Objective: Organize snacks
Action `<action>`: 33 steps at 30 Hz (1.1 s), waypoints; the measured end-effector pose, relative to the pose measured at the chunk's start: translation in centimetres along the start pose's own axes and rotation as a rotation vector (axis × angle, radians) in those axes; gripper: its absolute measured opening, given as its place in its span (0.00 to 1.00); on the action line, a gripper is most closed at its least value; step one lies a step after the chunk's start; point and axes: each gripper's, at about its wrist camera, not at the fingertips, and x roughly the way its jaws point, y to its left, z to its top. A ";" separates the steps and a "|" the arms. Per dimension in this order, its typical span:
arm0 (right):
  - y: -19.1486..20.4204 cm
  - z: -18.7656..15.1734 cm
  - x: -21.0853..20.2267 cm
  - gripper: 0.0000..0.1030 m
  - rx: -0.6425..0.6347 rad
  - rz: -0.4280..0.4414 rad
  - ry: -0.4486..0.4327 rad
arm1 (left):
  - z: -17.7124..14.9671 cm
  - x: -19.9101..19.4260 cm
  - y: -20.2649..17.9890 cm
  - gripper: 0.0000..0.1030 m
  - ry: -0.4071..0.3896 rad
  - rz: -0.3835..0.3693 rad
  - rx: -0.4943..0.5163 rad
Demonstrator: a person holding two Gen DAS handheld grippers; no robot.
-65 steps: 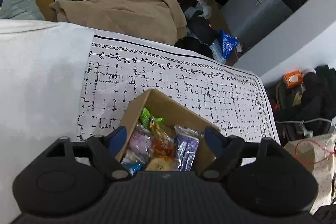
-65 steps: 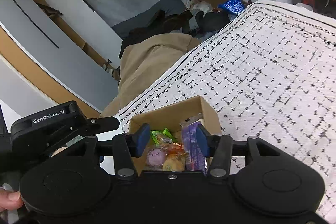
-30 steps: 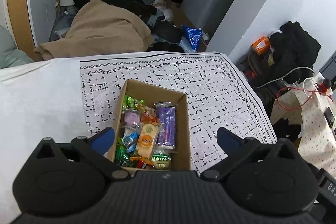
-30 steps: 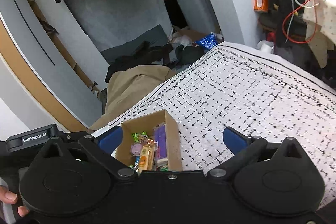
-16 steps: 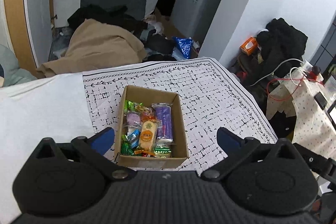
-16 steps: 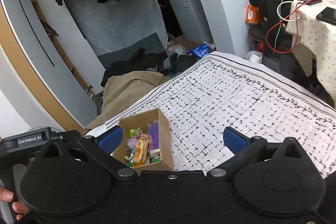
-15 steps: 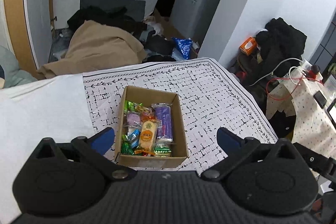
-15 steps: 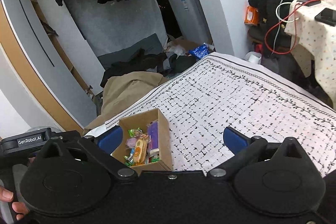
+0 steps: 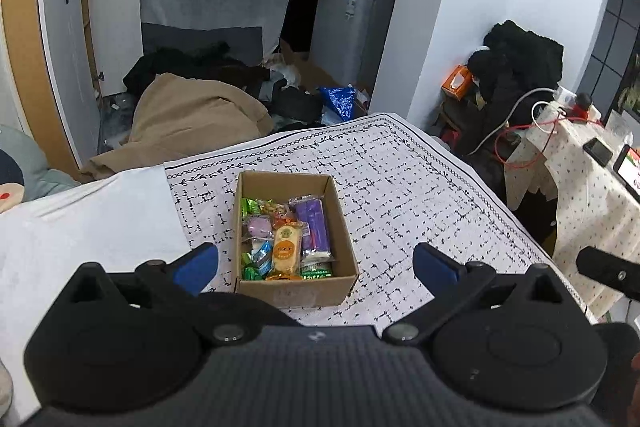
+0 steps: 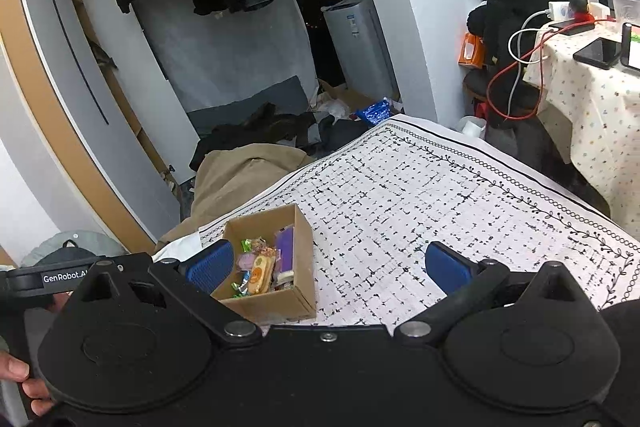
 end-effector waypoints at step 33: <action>1.3 -2.7 -2.8 1.00 -0.090 -0.046 -0.055 | -2.7 -3.3 -0.6 1.00 -0.060 -0.009 0.097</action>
